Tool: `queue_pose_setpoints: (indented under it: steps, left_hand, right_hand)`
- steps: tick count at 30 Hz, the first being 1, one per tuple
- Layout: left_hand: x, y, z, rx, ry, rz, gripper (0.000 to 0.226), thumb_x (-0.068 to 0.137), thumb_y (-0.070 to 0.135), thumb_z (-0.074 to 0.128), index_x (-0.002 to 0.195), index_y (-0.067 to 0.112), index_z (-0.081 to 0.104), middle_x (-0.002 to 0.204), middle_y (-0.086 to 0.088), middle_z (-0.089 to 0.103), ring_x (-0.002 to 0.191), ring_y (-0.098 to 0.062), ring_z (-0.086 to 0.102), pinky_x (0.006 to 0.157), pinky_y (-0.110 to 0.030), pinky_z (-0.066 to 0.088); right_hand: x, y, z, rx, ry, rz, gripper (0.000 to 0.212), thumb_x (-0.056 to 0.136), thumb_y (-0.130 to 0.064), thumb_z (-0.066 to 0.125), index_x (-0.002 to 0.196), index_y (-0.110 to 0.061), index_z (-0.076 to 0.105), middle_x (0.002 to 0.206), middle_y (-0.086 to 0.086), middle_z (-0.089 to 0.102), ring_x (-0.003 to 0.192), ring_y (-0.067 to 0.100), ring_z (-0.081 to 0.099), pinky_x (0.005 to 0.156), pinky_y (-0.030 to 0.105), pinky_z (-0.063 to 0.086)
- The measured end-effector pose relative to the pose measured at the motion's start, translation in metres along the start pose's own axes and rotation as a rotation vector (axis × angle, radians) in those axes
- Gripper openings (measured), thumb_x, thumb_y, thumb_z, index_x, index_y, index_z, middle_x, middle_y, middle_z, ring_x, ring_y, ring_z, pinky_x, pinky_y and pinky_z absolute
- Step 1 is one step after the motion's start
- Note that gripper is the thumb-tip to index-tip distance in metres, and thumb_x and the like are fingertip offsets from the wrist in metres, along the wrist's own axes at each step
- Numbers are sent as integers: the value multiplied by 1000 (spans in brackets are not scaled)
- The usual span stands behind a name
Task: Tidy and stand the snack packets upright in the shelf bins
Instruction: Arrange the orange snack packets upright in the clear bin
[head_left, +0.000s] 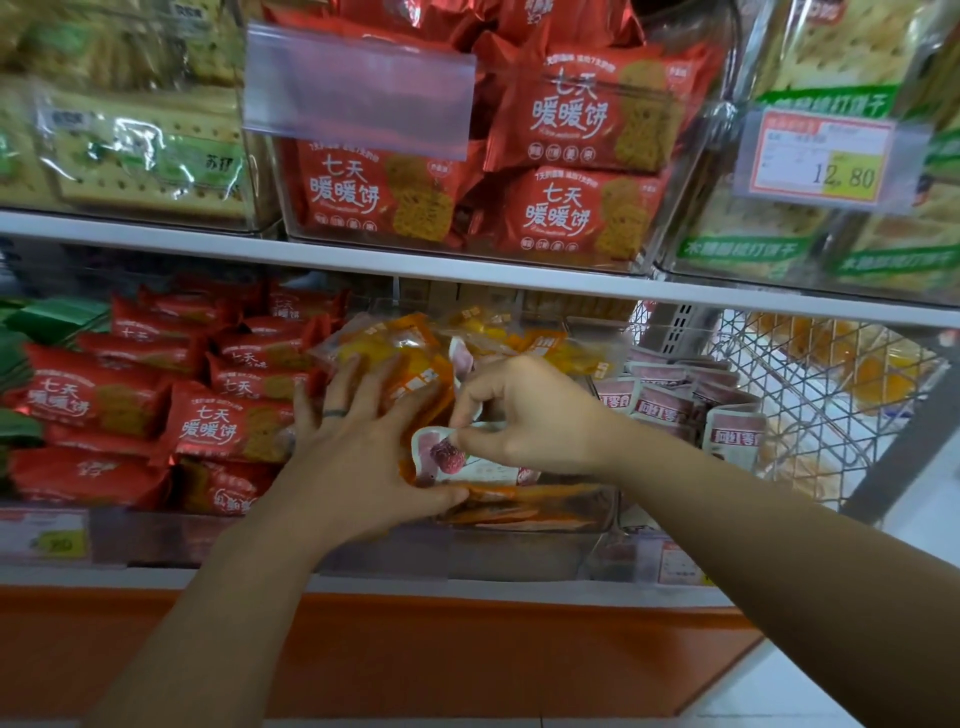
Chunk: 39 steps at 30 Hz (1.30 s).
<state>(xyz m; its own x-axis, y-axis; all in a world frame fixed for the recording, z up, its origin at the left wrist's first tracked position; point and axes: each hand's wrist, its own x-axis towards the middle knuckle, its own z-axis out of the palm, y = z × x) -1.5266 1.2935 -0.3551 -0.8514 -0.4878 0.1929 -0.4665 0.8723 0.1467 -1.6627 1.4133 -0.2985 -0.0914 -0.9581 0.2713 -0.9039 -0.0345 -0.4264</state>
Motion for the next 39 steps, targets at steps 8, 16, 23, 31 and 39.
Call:
queue_pose_setpoints:
  steps: [8,16,23,31,39]
  left_hand:
    - [0,-1,1,51,16,-12,109,45,91,10,145,48,3,156,8,-10,143,-23,-15,113,-61,1]
    - [2,9,3,-8,35,12,110,45,90,13,146,45,15,158,5,-1,144,-23,-12,111,-63,-5]
    - [8,19,3,-64,-14,5,99,57,87,34,146,47,12,157,8,-7,142,-22,-18,112,-59,-8]
    - [10,25,4,-99,-10,39,96,58,79,36,145,46,14,156,7,-6,141,-20,-18,112,-56,-7]
    - [10,21,4,-97,6,56,100,55,85,41,145,48,16,156,7,-6,139,-17,-20,109,-60,-12]
  right_hand:
    - [-10,4,-9,-152,192,-160,6,77,-14,72,71,-14,73,68,-16,61,67,-1,50,69,19,42]
    - [-67,16,-3,-81,689,-117,14,81,-19,67,72,-8,70,65,-3,59,68,6,48,67,17,38]
    - [-117,25,-6,118,1062,267,10,83,-23,67,73,-23,65,64,-8,65,65,11,64,59,26,51]
    - [-137,101,-30,10,828,910,10,85,-23,65,93,-16,69,81,4,69,74,22,67,59,26,49]
    - [-90,70,-28,-240,525,534,25,84,-29,65,109,-23,65,94,-3,61,81,11,53,68,29,45]
